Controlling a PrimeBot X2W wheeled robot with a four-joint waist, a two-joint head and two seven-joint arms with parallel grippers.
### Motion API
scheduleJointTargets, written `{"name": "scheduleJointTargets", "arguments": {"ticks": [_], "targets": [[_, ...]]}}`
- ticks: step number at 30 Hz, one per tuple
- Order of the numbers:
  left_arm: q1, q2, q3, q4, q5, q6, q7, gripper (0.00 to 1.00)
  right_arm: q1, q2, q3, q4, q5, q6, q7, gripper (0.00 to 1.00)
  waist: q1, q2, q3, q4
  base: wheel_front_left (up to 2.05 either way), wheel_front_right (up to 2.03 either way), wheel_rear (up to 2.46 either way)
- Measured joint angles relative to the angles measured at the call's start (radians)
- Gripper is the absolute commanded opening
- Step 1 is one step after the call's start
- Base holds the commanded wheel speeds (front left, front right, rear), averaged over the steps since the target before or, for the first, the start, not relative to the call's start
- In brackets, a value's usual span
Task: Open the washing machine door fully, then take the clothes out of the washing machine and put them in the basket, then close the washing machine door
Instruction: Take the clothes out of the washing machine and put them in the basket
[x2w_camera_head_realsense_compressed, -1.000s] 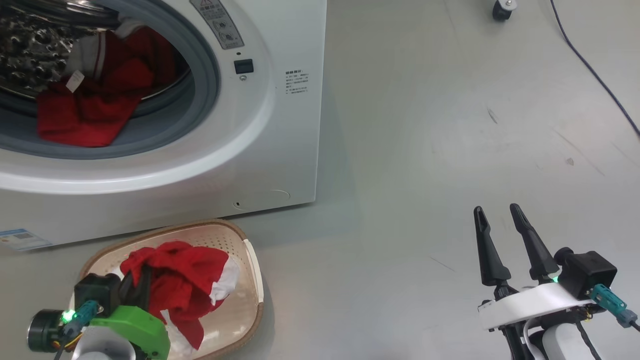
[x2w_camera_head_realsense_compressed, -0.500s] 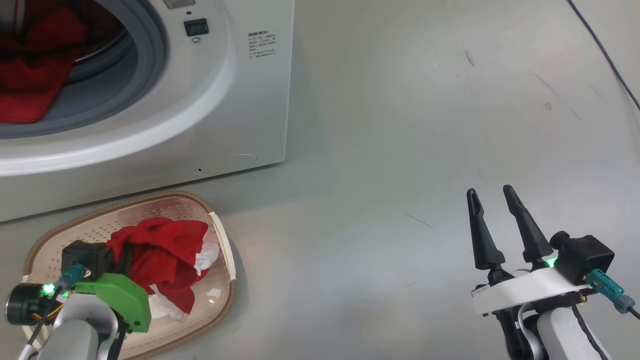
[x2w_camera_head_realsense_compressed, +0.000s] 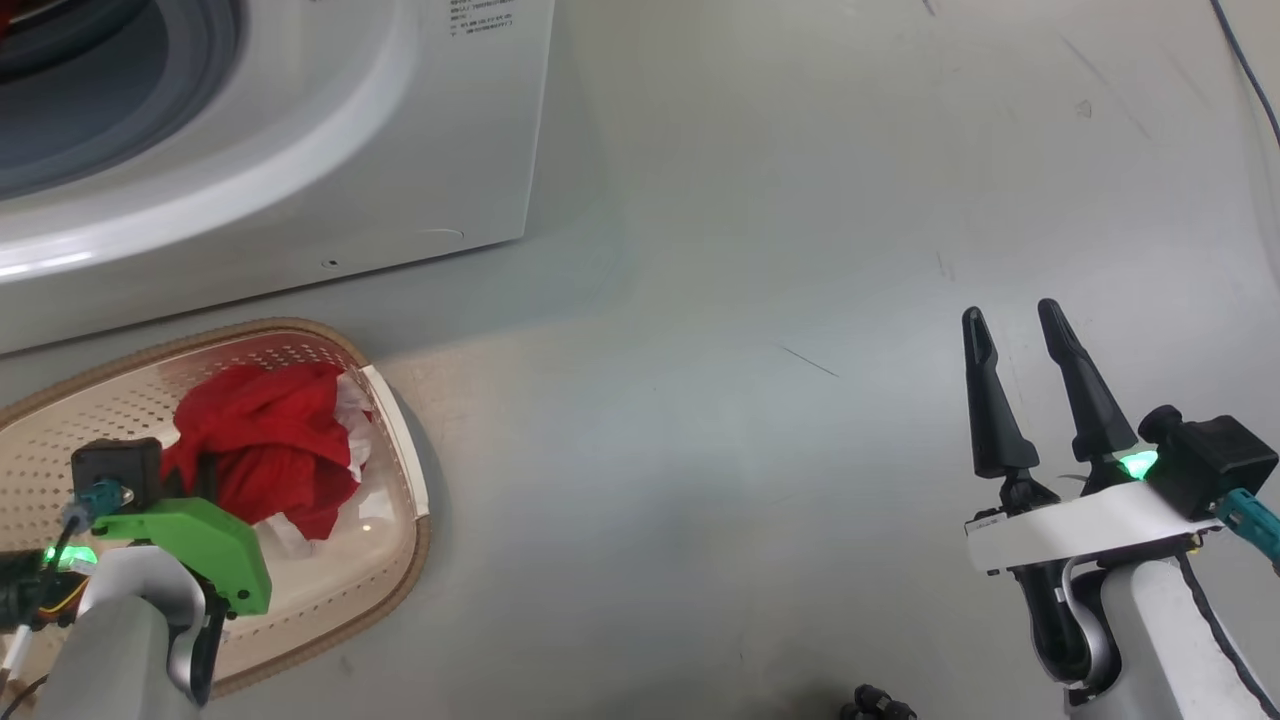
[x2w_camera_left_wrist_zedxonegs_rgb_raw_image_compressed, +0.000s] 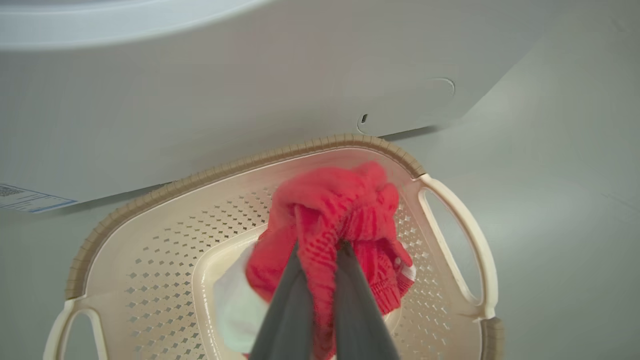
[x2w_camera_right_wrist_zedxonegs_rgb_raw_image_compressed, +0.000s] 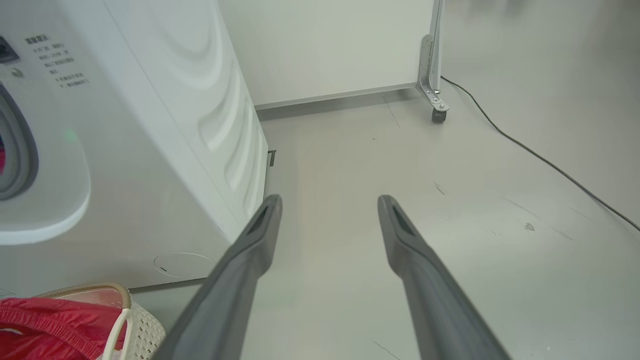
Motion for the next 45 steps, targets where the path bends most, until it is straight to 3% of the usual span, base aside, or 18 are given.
{"name": "scheduleJointTargets", "arguments": {"ticks": [16,17,18,19,30,45], "targets": [[-0.061,-0.001,0.012,0.168,-0.005,0.026,0.001,0.00,-0.044,0.000,0.004,-0.003,0.000,0.000,0.000,1.00,0.0000,0.0000,0.066,-0.008,0.00,0.00,0.00],[-0.066,-0.003,0.016,0.178,-0.011,0.026,0.001,0.24,-0.044,0.000,0.002,-0.003,0.000,0.000,0.000,1.00,0.0000,0.0000,0.067,-0.008,0.00,0.00,0.00],[-0.070,-0.006,0.017,0.188,-0.020,0.026,0.001,0.96,-0.044,0.000,0.001,-0.002,0.000,0.000,0.000,1.00,0.0000,0.0000,0.067,-0.008,0.00,0.00,0.00],[-0.072,-0.006,0.016,0.195,-0.023,0.026,0.001,1.00,-0.044,0.000,0.000,-0.001,0.000,0.000,0.000,1.00,0.0000,0.0000,0.066,-0.008,0.00,0.00,0.00],[-0.099,-0.020,0.013,0.262,-0.025,0.023,-0.056,1.00,-0.046,0.002,-0.006,0.023,-0.002,0.000,0.000,1.00,0.0000,0.0000,0.030,0.002,0.00,0.00,0.00],[-0.105,-0.053,-0.080,0.252,0.041,-0.028,-0.172,1.00,-0.059,0.006,-0.029,0.060,-0.004,0.000,0.000,1.00,-0.0001,0.0000,-0.113,0.052,0.00,0.00,0.00]]}}
